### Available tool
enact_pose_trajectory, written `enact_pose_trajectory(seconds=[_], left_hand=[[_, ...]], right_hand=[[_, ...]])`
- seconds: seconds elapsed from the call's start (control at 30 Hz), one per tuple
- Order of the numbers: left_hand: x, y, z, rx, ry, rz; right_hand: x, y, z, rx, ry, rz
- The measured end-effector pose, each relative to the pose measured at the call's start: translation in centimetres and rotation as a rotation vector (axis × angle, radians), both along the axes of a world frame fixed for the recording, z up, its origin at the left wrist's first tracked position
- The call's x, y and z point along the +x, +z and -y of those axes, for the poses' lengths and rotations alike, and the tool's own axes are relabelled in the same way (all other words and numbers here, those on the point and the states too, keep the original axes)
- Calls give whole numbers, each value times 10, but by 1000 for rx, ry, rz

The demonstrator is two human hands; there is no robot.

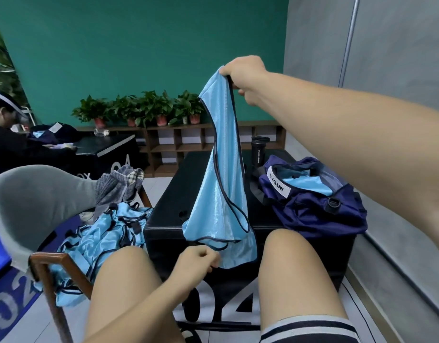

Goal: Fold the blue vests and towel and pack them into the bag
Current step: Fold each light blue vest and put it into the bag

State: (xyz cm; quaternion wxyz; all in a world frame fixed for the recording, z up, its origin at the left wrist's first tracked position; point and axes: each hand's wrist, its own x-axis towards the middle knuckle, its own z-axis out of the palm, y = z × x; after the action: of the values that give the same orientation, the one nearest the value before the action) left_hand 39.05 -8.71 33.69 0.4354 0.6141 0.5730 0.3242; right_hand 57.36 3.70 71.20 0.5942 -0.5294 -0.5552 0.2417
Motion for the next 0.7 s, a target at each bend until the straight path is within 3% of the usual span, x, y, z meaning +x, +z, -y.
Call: enact_pose_trajectory(seconds=[0.3, 0.47, 0.7], left_hand=[[40, 19, -5, -7, 123, 269], [14, 31, -21, -37, 239, 411], [-43, 49, -47, -83, 312, 782]], right_hand=[[4, -5, -4, 0, 1, 29], [20, -8, -6, -8, -17, 10], [35, -12, -4, -17, -35, -34]])
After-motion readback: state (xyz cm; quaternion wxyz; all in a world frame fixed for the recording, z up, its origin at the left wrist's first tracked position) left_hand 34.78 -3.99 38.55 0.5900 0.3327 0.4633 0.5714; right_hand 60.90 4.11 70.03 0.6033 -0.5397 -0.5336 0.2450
